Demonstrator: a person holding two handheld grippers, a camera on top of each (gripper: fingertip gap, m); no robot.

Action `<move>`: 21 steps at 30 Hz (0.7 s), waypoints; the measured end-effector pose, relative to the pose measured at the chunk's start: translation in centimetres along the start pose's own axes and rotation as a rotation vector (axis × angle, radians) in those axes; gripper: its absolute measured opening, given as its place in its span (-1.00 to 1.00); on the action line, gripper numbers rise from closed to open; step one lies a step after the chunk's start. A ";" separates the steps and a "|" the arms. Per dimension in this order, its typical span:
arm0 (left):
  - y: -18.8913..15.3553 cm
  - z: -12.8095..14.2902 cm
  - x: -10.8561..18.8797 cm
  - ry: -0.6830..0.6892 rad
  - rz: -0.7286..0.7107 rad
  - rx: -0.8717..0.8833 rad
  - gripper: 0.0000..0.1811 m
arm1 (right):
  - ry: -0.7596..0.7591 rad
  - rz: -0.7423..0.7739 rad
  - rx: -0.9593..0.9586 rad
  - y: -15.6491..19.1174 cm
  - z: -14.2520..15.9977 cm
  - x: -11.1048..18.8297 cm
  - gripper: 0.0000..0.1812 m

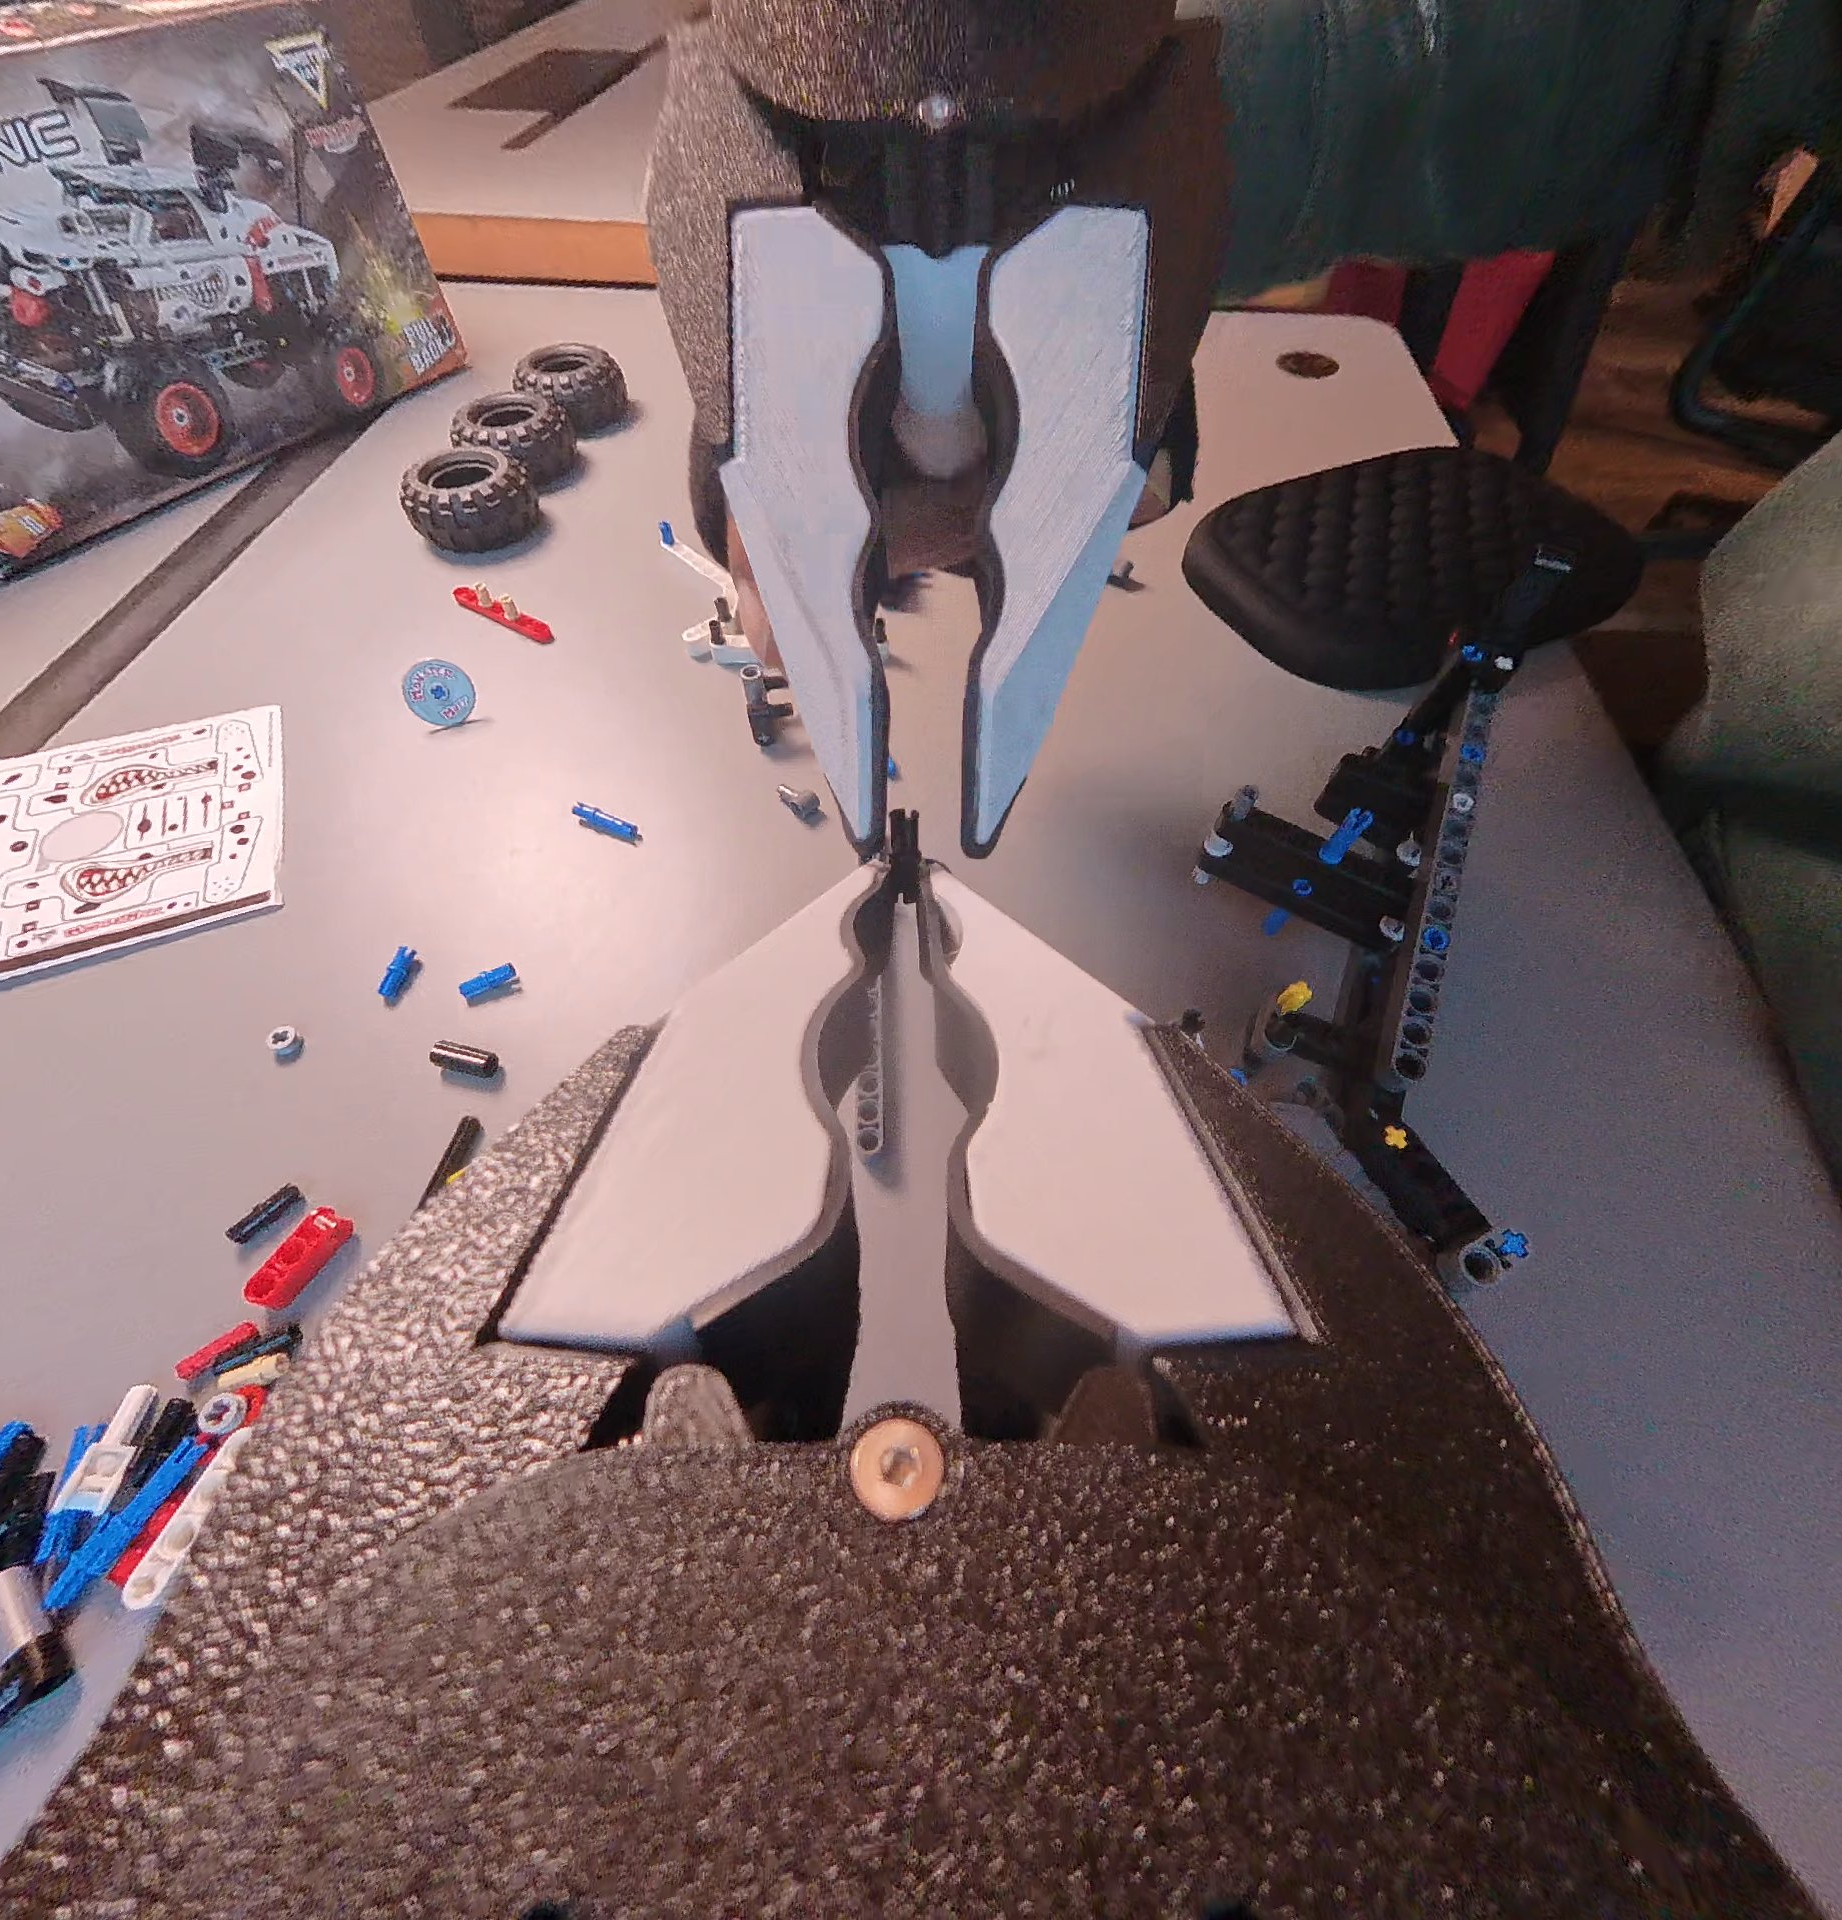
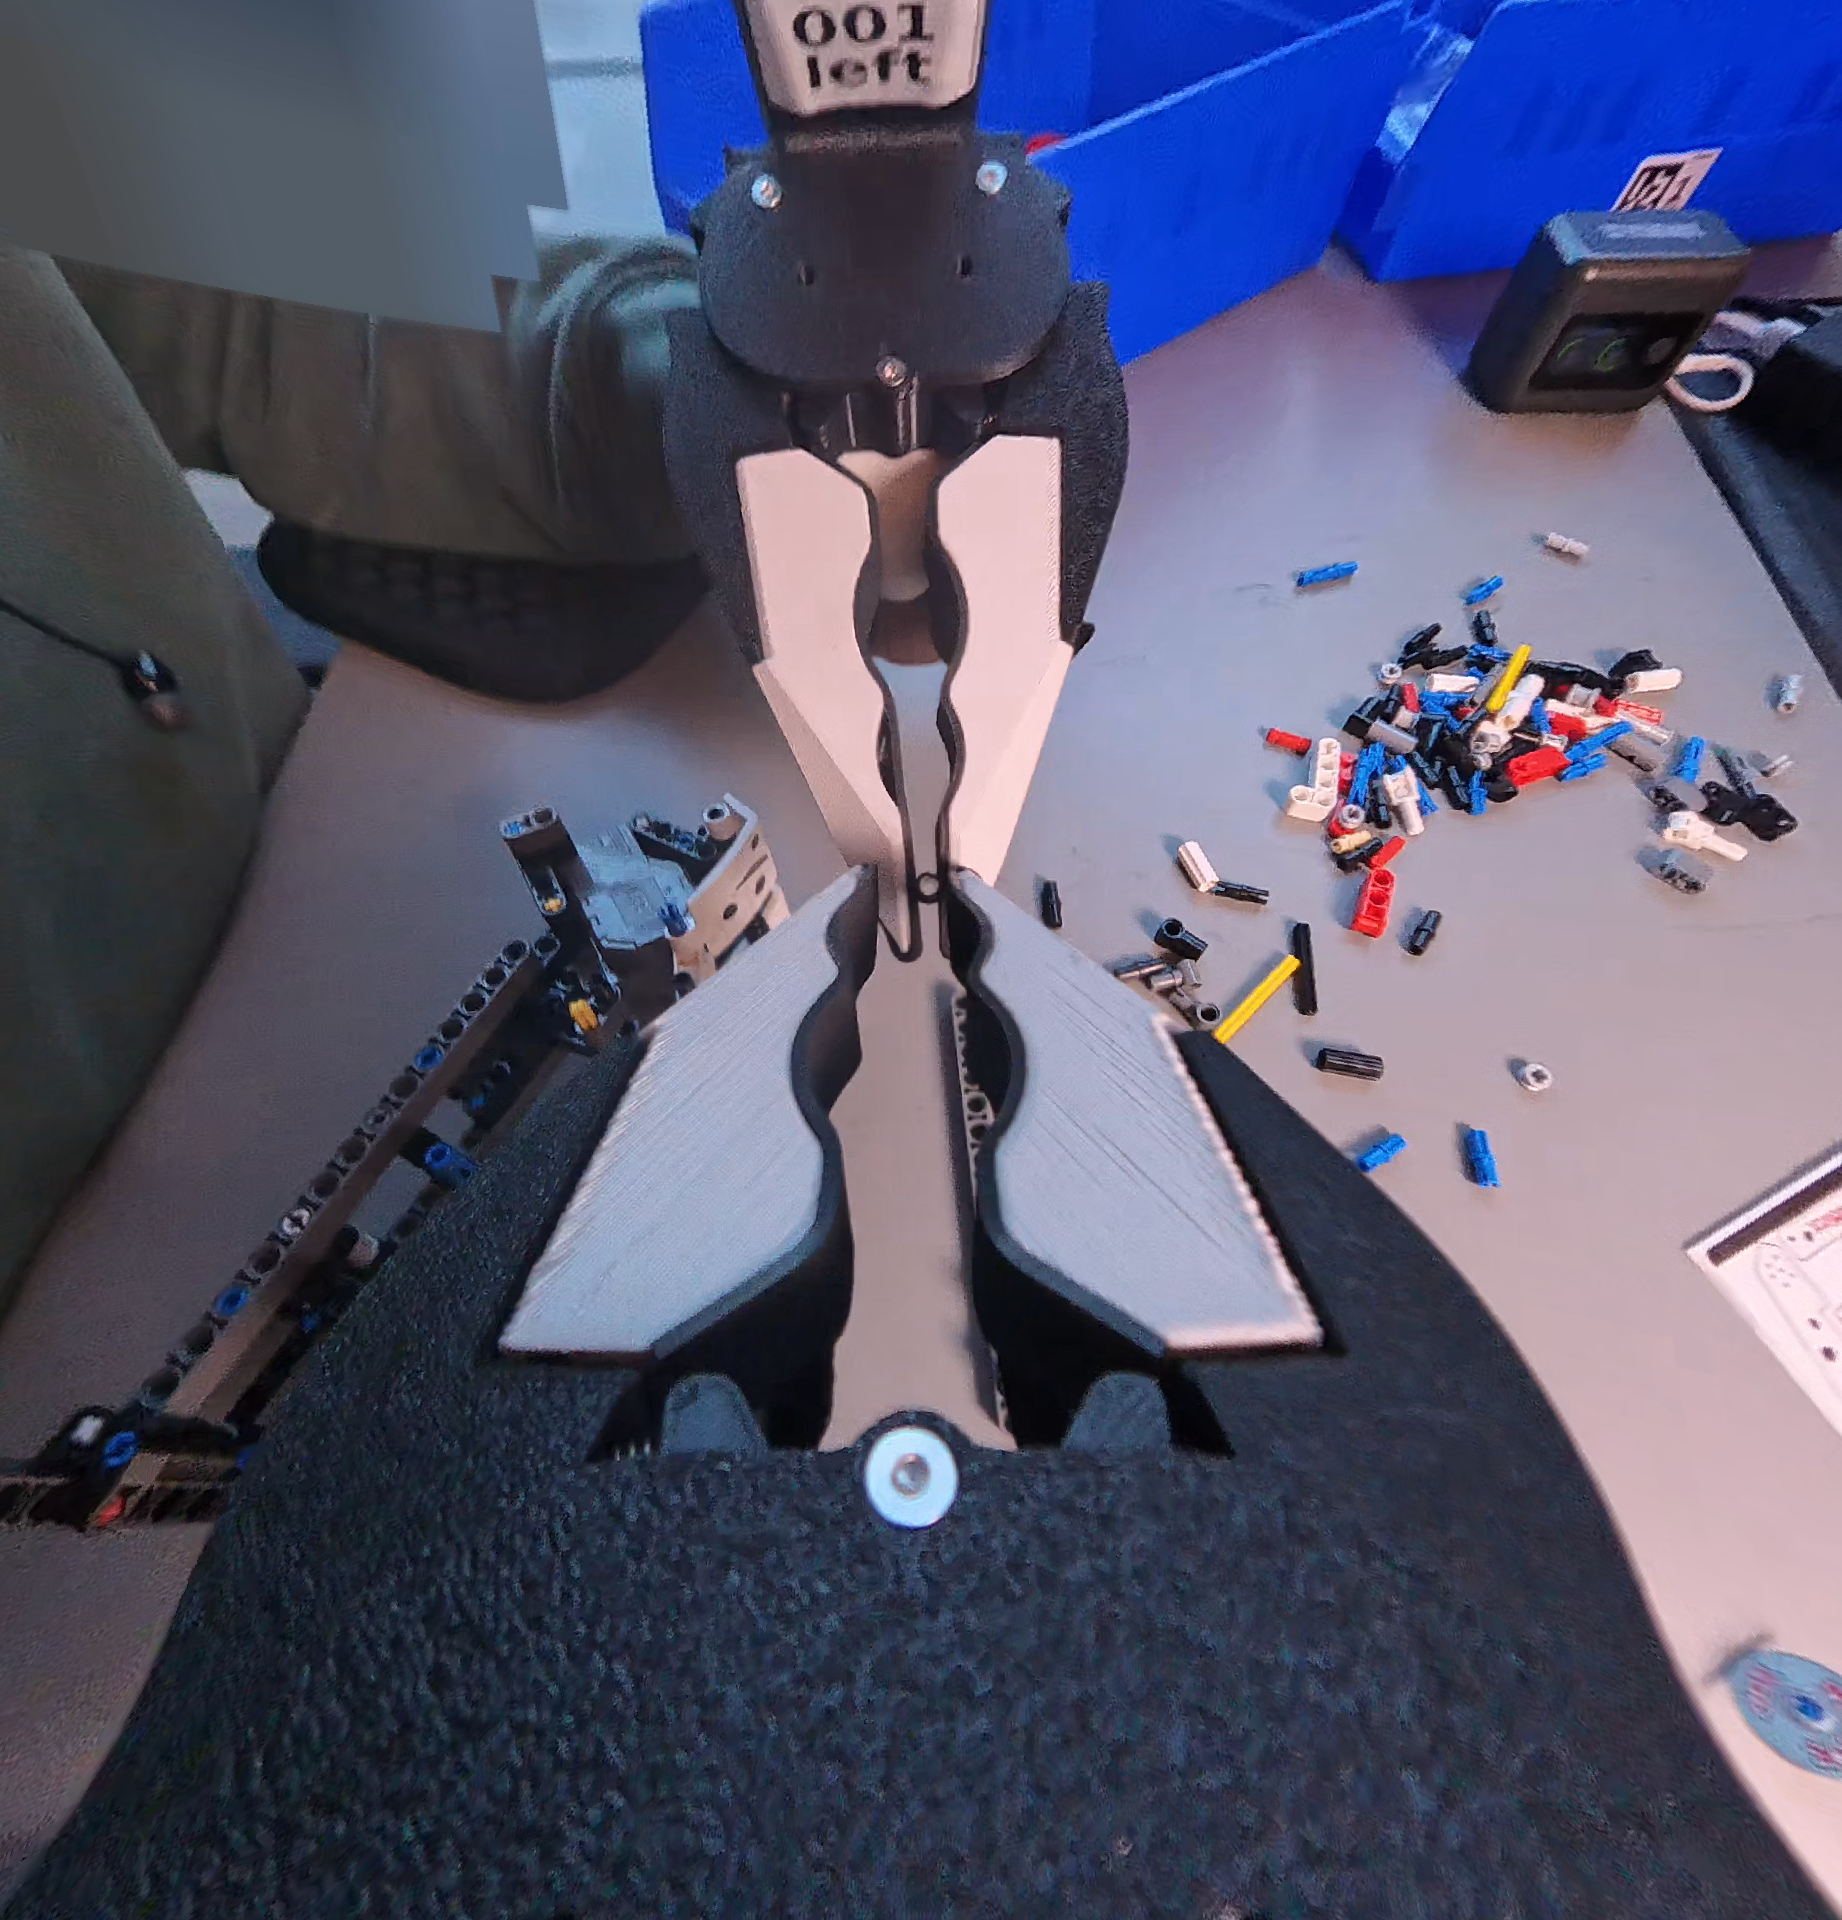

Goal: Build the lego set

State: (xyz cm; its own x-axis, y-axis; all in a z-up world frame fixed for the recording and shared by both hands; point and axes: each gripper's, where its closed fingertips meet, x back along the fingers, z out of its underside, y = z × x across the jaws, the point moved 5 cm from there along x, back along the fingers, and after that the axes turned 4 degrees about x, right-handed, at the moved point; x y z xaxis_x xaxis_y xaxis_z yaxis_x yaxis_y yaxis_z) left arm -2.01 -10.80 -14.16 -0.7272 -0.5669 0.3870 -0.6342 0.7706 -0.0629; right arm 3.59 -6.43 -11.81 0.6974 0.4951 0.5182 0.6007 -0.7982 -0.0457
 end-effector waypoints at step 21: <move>-0.1 1.7 -0.9 0.141 -0.009 -0.024 -0.96 | 0.327 -0.023 0.307 0.2 1.0 -1.5 -0.96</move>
State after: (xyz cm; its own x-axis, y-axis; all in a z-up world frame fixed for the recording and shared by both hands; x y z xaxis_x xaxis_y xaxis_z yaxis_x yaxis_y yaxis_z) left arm -1.73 -10.82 -16.08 -0.6765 -0.5285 0.5128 -0.6326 0.7736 -0.0372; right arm 3.08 -6.99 -13.46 0.5518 0.3376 0.7626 0.7373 -0.6249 -0.2569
